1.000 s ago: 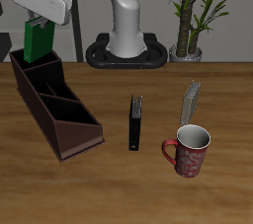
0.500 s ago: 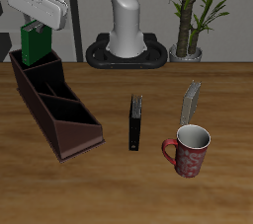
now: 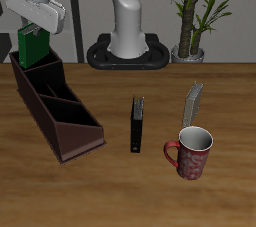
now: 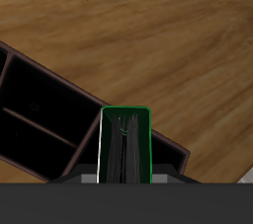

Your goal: Place the green book into the right desk caddy's right compartment

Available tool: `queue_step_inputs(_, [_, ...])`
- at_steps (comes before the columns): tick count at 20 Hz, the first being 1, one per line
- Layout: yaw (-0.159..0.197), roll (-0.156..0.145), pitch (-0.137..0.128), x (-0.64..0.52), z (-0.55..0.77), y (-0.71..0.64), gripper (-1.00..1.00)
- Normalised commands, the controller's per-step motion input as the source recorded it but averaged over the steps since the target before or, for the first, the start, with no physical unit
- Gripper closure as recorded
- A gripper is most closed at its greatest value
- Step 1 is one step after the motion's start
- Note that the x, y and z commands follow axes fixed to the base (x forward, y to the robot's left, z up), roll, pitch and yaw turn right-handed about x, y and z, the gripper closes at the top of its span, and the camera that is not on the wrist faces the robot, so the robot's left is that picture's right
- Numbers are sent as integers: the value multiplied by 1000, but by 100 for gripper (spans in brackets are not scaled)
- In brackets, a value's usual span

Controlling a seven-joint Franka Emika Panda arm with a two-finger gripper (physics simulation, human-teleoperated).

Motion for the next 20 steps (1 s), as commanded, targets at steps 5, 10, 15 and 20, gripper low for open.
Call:
queue_step_inputs(5, [-8,-3,15,16,-103,-34,100])
queue_step_inputs(10, [-13,-4,20,51,-106,-40,100])
queue_step_inputs(15, [4,11,55,108,-235,29,100])
queue_step_inputs(20, [0,11,45,33,-55,121,-100])
